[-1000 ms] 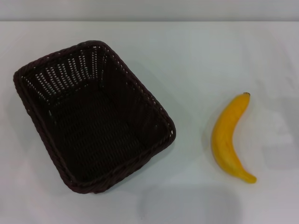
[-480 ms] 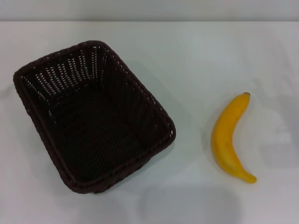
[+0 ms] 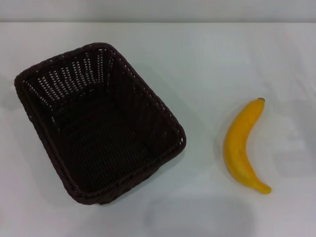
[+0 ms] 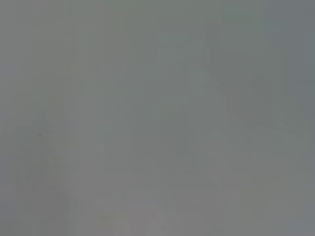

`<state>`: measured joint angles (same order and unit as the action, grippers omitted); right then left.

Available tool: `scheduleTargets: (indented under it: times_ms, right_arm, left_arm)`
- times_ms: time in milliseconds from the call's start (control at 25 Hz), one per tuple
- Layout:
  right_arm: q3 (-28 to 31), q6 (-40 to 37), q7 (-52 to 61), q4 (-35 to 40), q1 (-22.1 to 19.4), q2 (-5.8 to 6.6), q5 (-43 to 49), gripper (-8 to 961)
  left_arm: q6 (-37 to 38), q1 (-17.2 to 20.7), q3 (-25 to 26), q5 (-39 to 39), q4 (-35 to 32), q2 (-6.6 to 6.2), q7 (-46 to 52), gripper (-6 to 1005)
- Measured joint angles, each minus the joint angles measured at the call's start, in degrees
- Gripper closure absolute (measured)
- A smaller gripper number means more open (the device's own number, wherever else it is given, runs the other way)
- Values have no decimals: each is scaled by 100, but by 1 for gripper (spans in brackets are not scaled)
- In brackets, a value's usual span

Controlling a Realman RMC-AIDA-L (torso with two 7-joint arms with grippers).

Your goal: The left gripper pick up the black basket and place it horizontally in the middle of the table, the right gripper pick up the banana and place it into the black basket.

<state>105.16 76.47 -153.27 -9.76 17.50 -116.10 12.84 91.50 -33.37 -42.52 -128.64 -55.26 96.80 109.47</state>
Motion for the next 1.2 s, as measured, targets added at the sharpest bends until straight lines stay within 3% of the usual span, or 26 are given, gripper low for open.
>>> scheduleTargets:
  times_ms: [440,760,1200]
  right_arm:
    - [-22,-16,67,27,3,-1,0,155]
    - [-12,-18,69,27,9,6,0,155]
    - [22,-18,69,27,-80,17,-7,155]
  left_arm:
    - [-668,-525,-98,-56,842,383,-785,217]
    - [-894,-572,-412,-100,879,660,-796,216]
    - [-1076,-414,-367,-159,893,705,-888,218]
